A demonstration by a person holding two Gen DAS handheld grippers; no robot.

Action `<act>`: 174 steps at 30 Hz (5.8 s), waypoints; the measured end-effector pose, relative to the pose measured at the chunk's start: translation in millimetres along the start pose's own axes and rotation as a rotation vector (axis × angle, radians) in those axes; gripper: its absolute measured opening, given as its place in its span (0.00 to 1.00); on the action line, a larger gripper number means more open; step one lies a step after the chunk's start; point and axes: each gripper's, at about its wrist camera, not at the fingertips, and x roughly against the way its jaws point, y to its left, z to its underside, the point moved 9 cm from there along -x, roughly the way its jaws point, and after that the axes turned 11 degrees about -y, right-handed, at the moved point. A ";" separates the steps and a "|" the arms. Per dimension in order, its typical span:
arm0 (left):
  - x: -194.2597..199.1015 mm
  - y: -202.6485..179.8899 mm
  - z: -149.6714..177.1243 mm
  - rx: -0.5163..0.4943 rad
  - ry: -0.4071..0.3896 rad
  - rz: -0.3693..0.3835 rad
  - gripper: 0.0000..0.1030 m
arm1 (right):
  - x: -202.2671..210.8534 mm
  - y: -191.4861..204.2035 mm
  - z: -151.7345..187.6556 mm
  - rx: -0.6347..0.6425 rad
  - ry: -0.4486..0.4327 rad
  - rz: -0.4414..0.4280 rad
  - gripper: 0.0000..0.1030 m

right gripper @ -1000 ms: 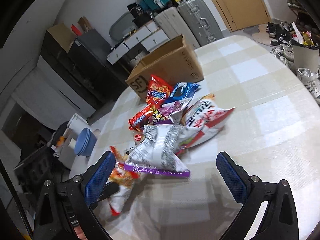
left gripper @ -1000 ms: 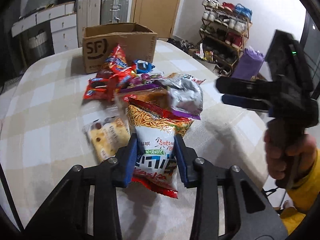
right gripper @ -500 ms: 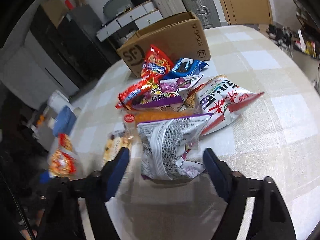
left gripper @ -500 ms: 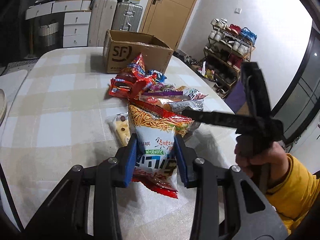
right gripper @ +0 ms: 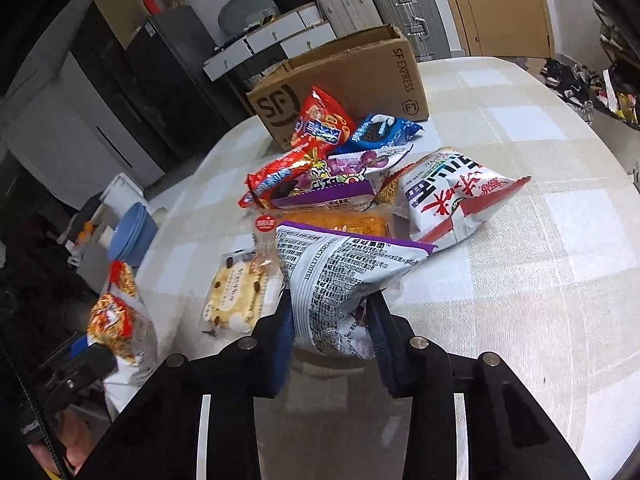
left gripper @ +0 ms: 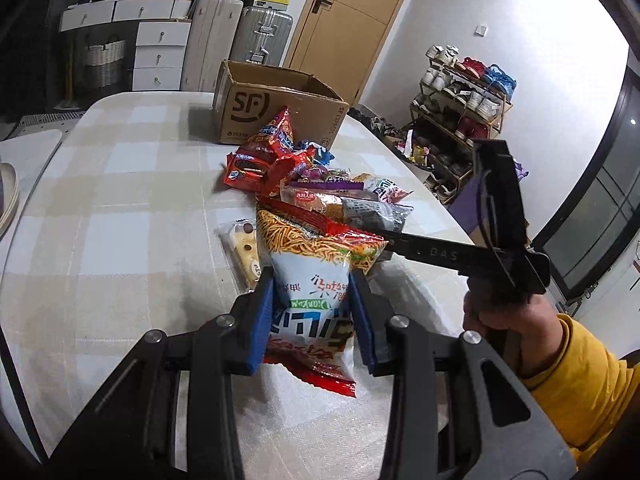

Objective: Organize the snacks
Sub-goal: 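Lift the red noodle bag with the left tool while the right tool lifts the white-purple chip bag, then carry both bags over the cardboard box and open both tools to drop them, then move both tools back toward the remaining snacks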

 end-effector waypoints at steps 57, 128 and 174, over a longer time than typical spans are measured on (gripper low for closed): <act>-95.4 4.9 -303.6 0.014 -0.073 -0.052 0.32 | 19.5 51.2 -281.6 0.184 -0.222 -0.165 0.34; -111.4 -52.4 -253.1 -0.081 -0.092 -0.117 0.64 | 84.2 54.8 -222.6 0.293 -0.312 -0.029 0.77; 21.0 -72.3 -62.8 -0.088 -0.153 -0.250 0.99 | 179.1 17.0 -46.9 0.217 -0.435 0.063 0.99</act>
